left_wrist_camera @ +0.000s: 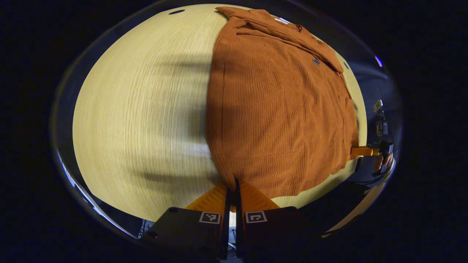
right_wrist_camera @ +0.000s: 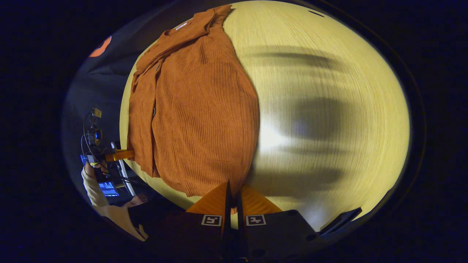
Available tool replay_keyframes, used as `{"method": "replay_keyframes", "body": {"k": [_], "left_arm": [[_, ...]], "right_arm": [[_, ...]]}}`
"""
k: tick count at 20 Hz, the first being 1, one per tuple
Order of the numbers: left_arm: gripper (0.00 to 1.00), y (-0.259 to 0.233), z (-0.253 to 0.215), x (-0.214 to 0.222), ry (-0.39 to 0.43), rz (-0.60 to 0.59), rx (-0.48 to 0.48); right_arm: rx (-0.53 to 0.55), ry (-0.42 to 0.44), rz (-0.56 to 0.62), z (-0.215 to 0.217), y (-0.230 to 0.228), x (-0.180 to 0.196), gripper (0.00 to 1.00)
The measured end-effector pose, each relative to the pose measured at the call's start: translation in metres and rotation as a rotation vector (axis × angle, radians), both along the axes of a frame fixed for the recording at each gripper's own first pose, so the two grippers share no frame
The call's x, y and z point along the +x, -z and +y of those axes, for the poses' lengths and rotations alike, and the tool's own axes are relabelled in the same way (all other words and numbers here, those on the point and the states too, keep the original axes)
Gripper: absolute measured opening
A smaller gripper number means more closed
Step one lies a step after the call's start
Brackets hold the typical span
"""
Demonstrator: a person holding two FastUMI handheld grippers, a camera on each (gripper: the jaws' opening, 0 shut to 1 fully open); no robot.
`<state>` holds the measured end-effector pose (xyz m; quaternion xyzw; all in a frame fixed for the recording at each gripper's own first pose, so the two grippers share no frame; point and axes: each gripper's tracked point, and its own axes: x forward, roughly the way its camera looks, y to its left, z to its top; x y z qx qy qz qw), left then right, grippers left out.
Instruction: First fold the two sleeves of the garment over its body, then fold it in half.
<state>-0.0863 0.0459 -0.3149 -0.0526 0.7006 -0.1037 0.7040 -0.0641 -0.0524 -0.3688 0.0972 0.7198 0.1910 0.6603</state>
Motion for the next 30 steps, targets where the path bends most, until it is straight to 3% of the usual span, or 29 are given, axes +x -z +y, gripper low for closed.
{"method": "replay_keyframes", "body": {"k": [5,9,15,18,25,28,30], "left_arm": [[0.11,-0.001,0.001,0.0,-0.028,-0.01,0.065],[0.11,-0.003,0.003,-0.006,0.039,-0.038,0.095],[0.04,-0.015,-0.003,0.004,0.008,-0.132,0.095],[0.04,-0.025,0.002,-0.004,-0.045,-0.164,0.09],[0.04,-0.1,0.006,0.013,-0.115,-0.321,0.024],[0.04,-0.142,0.009,0.036,-0.078,-0.425,0.054],[0.04,-0.174,0.002,0.056,-0.061,-0.494,0.034]], "right_arm": [[-0.008,-0.022,-0.008,0.003,-0.001,0.003,0.06],[-0.046,-0.038,-0.066,-0.001,-0.004,0.007,0.05],[0.024,-0.034,-0.213,0.01,-0.048,0.019,0.06],[0.066,-0.031,-0.275,0.021,-0.077,0.028,0.06],[0.113,-0.034,-0.398,0.036,-0.14,0.062,0.06],[0.175,0.018,-0.401,0.053,-0.169,0.083,0.06],[0.165,0.011,-0.449,0.055,-0.183,0.103,0.06]]}}
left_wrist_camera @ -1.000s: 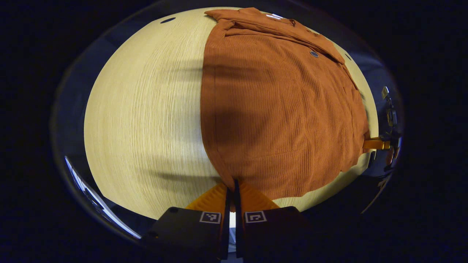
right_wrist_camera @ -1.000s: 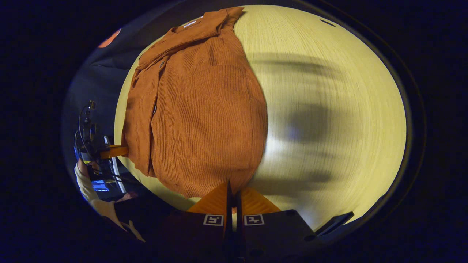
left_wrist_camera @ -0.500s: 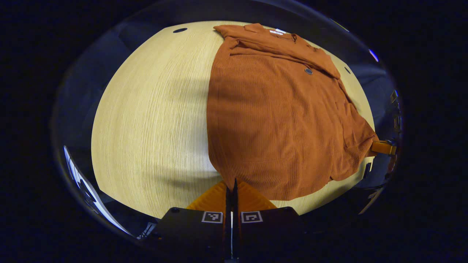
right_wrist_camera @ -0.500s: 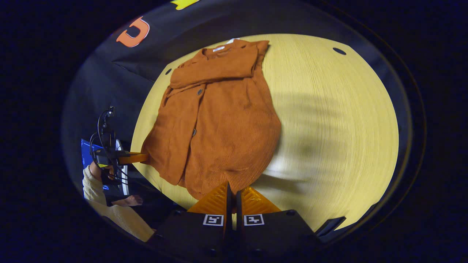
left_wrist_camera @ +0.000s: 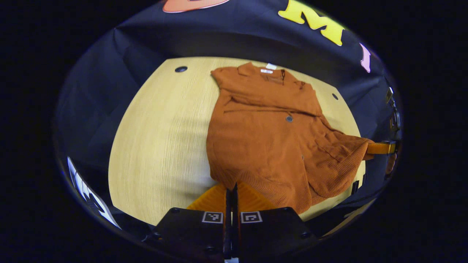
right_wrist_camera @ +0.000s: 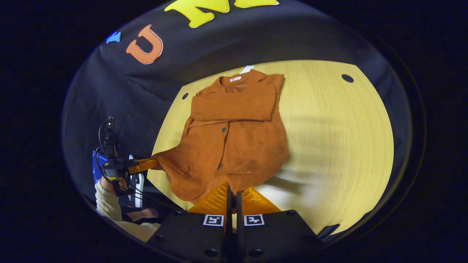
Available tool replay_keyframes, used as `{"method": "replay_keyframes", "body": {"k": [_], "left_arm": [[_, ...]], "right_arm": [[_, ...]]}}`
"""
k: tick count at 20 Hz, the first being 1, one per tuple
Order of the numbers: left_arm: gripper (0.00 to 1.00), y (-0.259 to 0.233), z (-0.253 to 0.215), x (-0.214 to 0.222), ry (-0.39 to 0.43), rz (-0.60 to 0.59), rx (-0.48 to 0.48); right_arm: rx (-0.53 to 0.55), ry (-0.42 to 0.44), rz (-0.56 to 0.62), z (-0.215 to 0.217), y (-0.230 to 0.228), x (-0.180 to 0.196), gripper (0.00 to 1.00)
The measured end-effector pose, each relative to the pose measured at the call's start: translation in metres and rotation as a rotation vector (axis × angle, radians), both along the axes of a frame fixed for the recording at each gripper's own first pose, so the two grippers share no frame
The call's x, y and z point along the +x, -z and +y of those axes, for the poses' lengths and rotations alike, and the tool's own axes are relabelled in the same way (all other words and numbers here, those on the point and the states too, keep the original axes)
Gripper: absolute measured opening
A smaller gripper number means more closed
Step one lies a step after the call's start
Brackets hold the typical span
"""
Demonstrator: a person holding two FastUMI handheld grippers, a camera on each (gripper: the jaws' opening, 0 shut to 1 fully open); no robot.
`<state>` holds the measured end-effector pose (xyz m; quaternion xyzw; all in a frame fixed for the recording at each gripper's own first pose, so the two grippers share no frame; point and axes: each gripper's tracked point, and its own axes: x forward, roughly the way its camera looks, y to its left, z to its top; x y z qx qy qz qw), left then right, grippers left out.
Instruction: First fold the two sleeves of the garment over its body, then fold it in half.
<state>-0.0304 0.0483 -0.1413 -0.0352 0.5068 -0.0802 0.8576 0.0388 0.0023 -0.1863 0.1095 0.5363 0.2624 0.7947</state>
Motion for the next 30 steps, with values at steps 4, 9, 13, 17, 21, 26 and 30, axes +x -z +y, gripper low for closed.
{"method": "replay_keyframes", "body": {"k": [4,9,13,17,21,26,30], "left_arm": [[0.04,-0.029,-0.011,0.057,0.019,-0.1,-0.038],[0.04,-0.049,-0.006,0.126,0.024,-0.147,-0.033],[0.04,-0.049,0.003,0.19,0.04,-0.169,0.017],[0.04,-0.043,-0.003,0.26,0.03,-0.212,0.009],[0.03,-0.015,-0.003,0.328,0.033,-0.244,0.023],[0.04,0.064,0.001,0.37,-0.005,-0.204,0.054],[0.04,0.081,0.003,0.375,-0.065,-0.201,0.0]], "right_arm": [[-0.016,0.015,-0.053,0.009,-0.026,0.041,0.05],[-0.029,0.046,-0.124,0.024,-0.052,0.105,0.06],[-0.063,0.061,-0.168,0.032,-0.058,0.16,0.05],[-0.091,0.101,-0.182,0.046,-0.046,0.228,0.05],[-0.085,0.207,-0.201,0.043,-0.015,0.308,0.05],[-0.085,0.357,-0.115,0.027,0.074,0.365,0.05],[-0.015,0.489,-0.044,0.017,0.096,0.362,0.06]]}}
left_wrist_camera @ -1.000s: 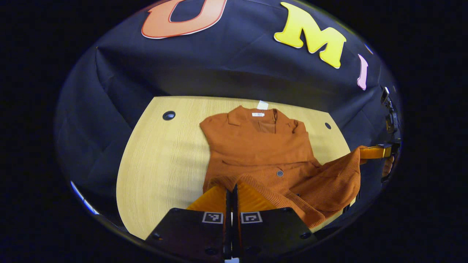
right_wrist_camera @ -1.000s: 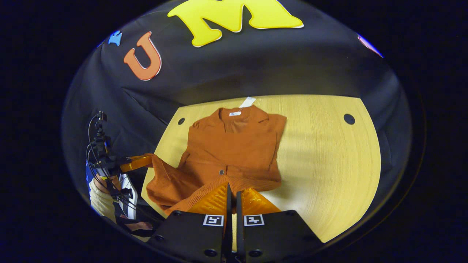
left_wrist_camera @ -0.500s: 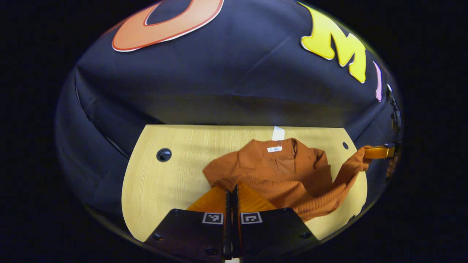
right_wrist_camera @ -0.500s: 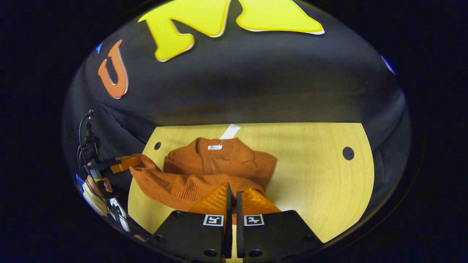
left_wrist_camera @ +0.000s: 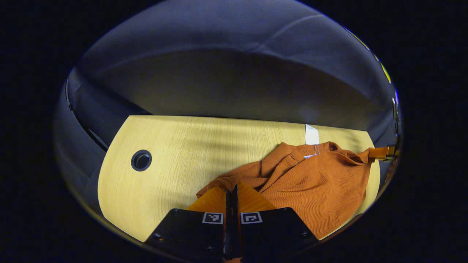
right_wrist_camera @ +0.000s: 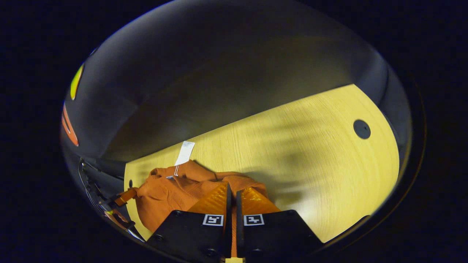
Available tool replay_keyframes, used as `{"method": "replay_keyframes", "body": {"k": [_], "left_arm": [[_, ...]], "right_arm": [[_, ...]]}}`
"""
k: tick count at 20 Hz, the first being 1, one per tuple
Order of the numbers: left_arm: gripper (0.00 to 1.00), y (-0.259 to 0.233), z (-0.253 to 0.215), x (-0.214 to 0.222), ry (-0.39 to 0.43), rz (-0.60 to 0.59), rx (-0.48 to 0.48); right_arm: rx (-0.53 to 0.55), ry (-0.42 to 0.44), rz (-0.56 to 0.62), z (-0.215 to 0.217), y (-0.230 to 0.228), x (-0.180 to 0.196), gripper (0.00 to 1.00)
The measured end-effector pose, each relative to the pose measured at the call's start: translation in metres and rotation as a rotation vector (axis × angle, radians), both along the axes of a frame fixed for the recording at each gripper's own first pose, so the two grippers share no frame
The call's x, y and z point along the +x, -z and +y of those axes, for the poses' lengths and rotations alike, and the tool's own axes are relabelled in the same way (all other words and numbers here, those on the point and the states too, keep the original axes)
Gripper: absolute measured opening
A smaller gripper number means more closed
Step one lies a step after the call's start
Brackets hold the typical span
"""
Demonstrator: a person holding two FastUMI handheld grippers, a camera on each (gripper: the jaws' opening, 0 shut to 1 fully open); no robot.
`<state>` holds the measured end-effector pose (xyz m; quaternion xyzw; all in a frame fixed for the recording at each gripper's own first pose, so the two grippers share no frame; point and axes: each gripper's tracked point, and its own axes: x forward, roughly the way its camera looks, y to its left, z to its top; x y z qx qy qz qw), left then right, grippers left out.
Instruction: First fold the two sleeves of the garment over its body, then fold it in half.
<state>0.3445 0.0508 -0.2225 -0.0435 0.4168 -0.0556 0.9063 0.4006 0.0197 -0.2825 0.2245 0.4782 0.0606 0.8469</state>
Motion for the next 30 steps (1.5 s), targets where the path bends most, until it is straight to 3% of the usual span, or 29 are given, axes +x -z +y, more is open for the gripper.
{"method": "replay_keyframes", "body": {"k": [1,8,10,14,16,18,19,20,21,22,23,25,26,27,28,30], "left_arm": [[0.04,0.0,0.0,0.001,-0.001,-0.005,-0.005],[0.13,-0.008,-0.011,0.003,0.041,-0.042,-0.073],[0.21,-0.012,-0.011,0.006,0.042,-0.065,-0.073],[0.58,-0.022,-0.018,0.014,0.068,-0.113,-0.096],[0.96,-0.025,-0.006,0.011,0.055,-0.116,-0.03],[0.99,-0.039,0.002,0.016,0.018,-0.154,-0.009],[0.99,-0.048,0.005,0.017,0.002,-0.175,-0.011],[0.99,-0.053,0.007,0.016,-0.01,-0.189,-0.012],[0.99,-0.06,0.01,0.013,-0.026,-0.197,-0.007],[0.99,-0.07,0.014,0.008,-0.05,-0.208,0.0],[0.99,-0.081,0.019,0.004,-0.072,-0.22,-0.004],[0.99,-0.108,0.022,-0.009,-0.108,-0.258,-0.037],[0.99,-0.123,0.024,-0.018,-0.118,-0.287,-0.038],[0.99,-0.138,0.029,-0.026,-0.128,-0.324,-0.012],[0.99,-0.151,0.031,-0.034,-0.127,-0.362,0.023],[0.99,-0.177,0.028,-0.054,-0.113,-0.428,0.075]], "right_arm": [[0.029,-0.006,-0.001,0.004,0.001,0.0,0.09],[0.092,0.019,-0.042,-0.007,-0.018,0.006,0.08],[0.129,0.023,-0.072,-0.011,-0.026,0.009,0.12],[0.234,0.085,-0.122,-0.023,-0.056,0.017,0.19],[0.251,0.129,-0.146,-0.035,-0.065,0.023,0.4],[0.26,0.153,-0.168,-0.039,-0.068,0.026,0.66],[0.248,0.158,-0.167,-0.043,-0.068,0.024,0.73],[0.233,0.154,-0.162,-0.042,-0.07,0.021,0.74],[0.22,0.151,-0.163,-0.042,-0.073,0.018,0.67],[0.198,0.144,-0.159,-0.041,-0.077,0.013,0.76],[0.18,0.132,-0.163,-0.04,-0.083,0.007,0.7],[0.145,0.086,-0.204,-0.032,-0.107,-0.006,0.96],[0.114,0.06,-0.232,-0.03,-0.121,-0.015,0.89],[0.062,0.038,-0.259,-0.03,-0.132,-0.023,0.89],[0.005,0.013,-0.303,-0.031,-0.146,-0.033,0.96],[-0.092,-0.031,-0.375,-0.031,-0.174,-0.052,0.96]]}}
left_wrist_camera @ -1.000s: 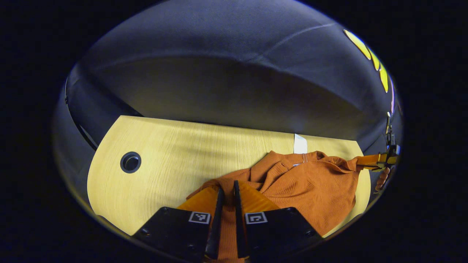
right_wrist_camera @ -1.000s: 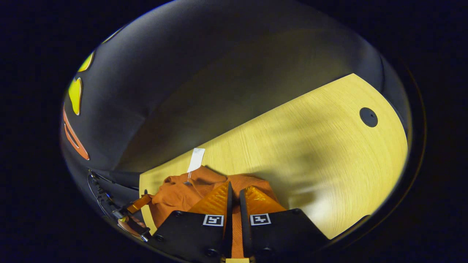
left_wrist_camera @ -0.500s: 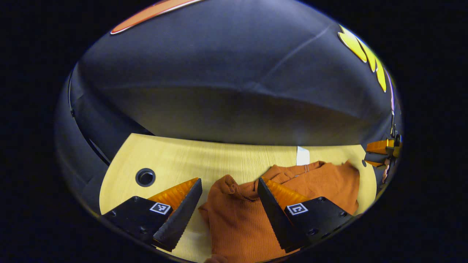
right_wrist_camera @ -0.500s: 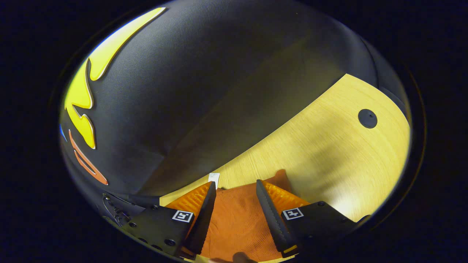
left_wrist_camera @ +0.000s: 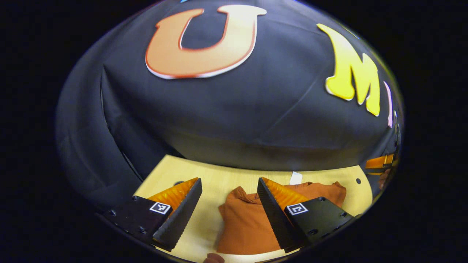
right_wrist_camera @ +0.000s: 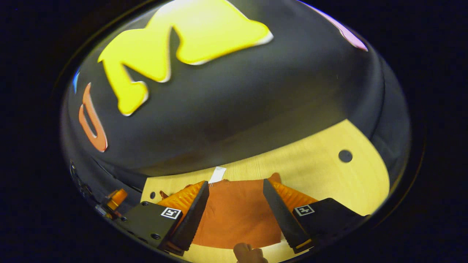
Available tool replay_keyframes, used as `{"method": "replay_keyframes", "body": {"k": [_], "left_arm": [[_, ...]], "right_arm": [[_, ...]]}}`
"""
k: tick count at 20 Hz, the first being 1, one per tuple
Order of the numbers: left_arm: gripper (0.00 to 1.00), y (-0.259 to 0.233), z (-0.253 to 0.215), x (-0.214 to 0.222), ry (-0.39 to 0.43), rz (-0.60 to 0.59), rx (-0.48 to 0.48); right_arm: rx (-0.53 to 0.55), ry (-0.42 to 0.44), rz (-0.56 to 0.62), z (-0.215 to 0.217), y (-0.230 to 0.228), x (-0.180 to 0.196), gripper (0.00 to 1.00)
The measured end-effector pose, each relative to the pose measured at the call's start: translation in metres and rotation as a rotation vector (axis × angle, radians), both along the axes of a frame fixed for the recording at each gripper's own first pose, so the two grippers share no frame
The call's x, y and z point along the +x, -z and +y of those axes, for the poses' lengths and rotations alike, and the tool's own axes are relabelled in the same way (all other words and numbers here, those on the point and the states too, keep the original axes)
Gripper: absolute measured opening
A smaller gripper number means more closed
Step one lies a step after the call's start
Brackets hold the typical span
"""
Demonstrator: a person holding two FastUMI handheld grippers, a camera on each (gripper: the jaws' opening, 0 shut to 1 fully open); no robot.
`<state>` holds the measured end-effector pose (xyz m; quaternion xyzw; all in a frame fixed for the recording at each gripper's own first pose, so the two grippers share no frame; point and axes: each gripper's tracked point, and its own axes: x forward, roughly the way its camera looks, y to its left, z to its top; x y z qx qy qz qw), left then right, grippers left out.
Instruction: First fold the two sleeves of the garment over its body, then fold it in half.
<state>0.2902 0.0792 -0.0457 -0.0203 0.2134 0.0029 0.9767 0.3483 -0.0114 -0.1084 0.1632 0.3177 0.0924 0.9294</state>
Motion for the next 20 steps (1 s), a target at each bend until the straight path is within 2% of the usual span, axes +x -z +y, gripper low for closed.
{"method": "replay_keyframes", "body": {"k": [1,3,5,6,10,14,20], "left_arm": [[0.99,-0.012,-0.004,-0.014,0.008,-0.022,0.002],[0.99,-0.034,-0.009,-0.044,0.01,-0.063,-0.005],[0.99,-0.053,-0.01,-0.073,-0.012,-0.104,-0.001],[0.99,-0.061,-0.012,-0.086,-0.02,-0.125,-0.003],[0.98,-0.09,-0.017,-0.137,-0.056,-0.201,-0.017],[0.98,-0.113,-0.021,-0.178,-0.076,-0.272,-0.025],[0.98,-0.112,-0.031,-0.229,-0.072,-0.286,-0.029]], "right_arm": [[-0.056,-0.01,-0.043,-0.001,-0.014,-0.011,0.92],[-0.133,-0.003,-0.104,-0.004,-0.043,-0.039,0.98],[-0.168,-0.005,-0.182,0.006,-0.074,-0.064,0.94],[-0.198,0.003,-0.232,0.006,-0.089,-0.078,0.98],[-0.273,0.01,-0.405,0.005,-0.14,-0.133,0.98],[-0.301,0.047,-0.505,-0.005,-0.155,-0.183,0.97],[-0.267,0.072,-0.501,-0.015,-0.144,-0.253,0.96]]}}
